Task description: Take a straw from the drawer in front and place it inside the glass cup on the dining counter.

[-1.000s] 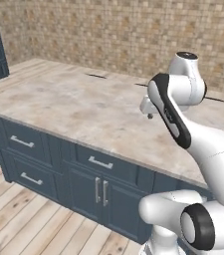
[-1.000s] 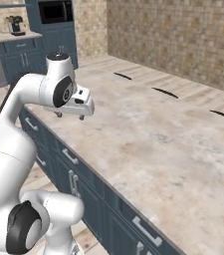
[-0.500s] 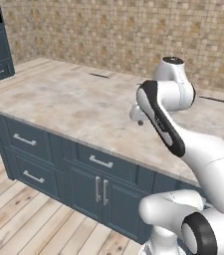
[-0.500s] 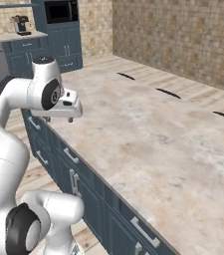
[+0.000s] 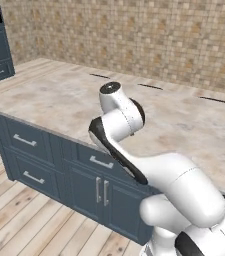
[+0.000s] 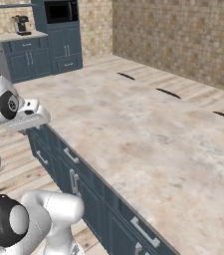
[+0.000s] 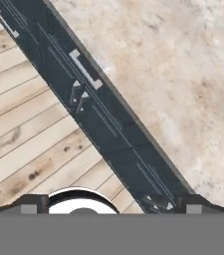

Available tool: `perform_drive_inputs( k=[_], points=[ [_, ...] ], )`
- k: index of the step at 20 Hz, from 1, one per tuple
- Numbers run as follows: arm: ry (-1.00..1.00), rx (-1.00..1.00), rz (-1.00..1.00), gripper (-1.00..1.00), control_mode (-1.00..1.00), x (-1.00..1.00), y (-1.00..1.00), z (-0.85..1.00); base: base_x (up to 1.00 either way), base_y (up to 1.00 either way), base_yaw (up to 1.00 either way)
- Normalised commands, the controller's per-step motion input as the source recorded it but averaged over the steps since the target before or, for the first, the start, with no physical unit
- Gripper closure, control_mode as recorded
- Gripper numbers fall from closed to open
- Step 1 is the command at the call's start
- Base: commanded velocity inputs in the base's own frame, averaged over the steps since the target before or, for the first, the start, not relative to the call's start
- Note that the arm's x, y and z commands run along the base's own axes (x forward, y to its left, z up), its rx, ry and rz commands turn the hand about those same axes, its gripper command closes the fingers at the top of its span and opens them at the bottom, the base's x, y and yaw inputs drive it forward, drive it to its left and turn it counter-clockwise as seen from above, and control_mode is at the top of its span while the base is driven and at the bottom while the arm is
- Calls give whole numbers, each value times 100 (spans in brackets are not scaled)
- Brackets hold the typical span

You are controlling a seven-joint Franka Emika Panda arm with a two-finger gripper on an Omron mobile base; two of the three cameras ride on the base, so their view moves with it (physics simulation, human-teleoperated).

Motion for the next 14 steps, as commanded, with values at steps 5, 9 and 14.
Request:
perform_drive_inputs(
  k=[5, 9, 14],
  points=[
    [0, -30, 0, -100, -100, 8, 84, -77, 0, 0, 0],
    [0, -28, 0, -100, -100, 19, 75, -64, 0, 0, 0],
    [0, -27, 0, -100, -100, 28, 41, -48, 0, 0, 0]
  ],
)
